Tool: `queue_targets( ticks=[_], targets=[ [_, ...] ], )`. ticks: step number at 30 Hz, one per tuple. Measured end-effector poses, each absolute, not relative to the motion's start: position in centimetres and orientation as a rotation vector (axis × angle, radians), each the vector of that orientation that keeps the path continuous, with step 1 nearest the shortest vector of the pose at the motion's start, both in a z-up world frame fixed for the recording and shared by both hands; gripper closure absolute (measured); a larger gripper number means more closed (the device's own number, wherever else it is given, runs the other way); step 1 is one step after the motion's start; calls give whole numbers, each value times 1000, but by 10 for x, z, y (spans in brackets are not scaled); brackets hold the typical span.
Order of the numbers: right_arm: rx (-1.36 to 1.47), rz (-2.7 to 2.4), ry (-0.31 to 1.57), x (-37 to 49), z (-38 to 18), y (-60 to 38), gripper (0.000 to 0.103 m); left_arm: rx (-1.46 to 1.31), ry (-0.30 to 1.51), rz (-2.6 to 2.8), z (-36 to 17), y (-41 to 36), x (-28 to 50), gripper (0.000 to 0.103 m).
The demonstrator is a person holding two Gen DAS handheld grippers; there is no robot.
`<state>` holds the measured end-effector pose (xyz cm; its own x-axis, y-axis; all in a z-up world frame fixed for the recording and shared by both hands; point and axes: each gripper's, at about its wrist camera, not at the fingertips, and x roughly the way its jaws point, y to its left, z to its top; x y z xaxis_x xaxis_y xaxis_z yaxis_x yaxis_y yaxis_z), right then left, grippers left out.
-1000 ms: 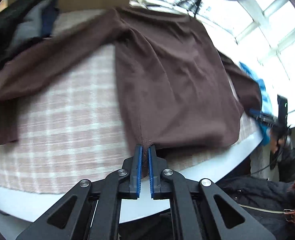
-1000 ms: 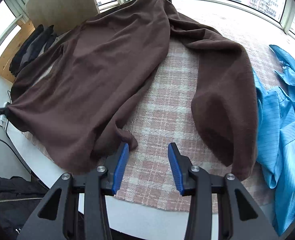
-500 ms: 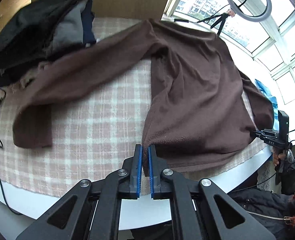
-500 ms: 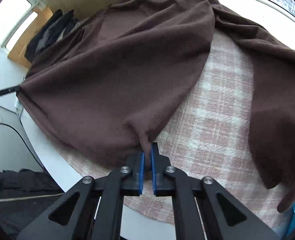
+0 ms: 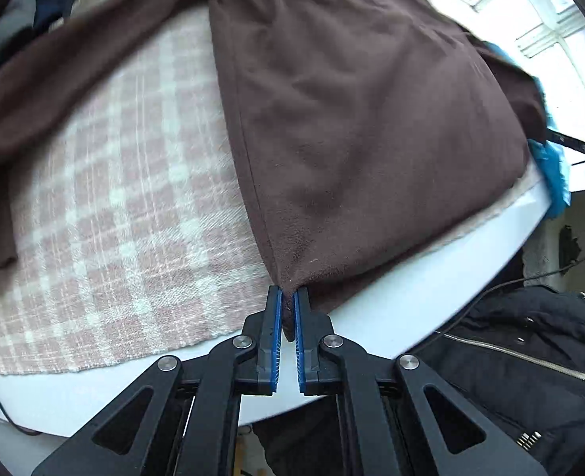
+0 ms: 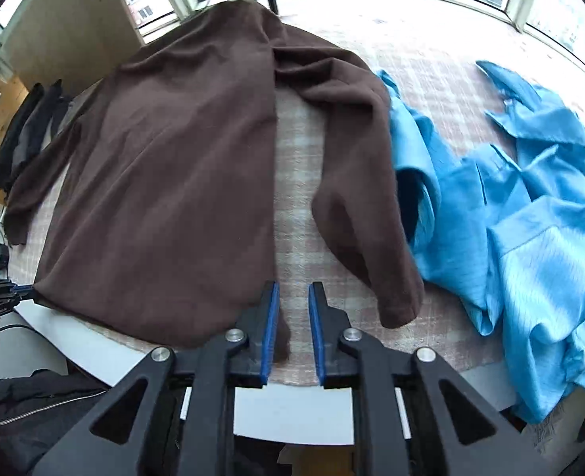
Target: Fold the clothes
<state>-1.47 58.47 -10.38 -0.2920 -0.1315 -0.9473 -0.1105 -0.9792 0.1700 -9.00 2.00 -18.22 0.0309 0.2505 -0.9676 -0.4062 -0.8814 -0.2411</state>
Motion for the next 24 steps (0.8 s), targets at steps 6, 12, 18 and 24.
queue_targets(
  ticks=[6,12,18,24],
  targets=[
    [1785,-2437,-250,12,-126,585,66,-1861,132,1950,-176,3,-107,98],
    [1687,-2333,-263,4,-146,562,63,-1877,133,1952,-176,-1,-121,98],
    [1736,-2254,-290,-9,-147,558,98,-1823,131,1946,-162,6,-122,98],
    [1771,-2270,-165,5,-97,579,88,-1847,199,1891,-164,-4,-122,93]
  ],
)
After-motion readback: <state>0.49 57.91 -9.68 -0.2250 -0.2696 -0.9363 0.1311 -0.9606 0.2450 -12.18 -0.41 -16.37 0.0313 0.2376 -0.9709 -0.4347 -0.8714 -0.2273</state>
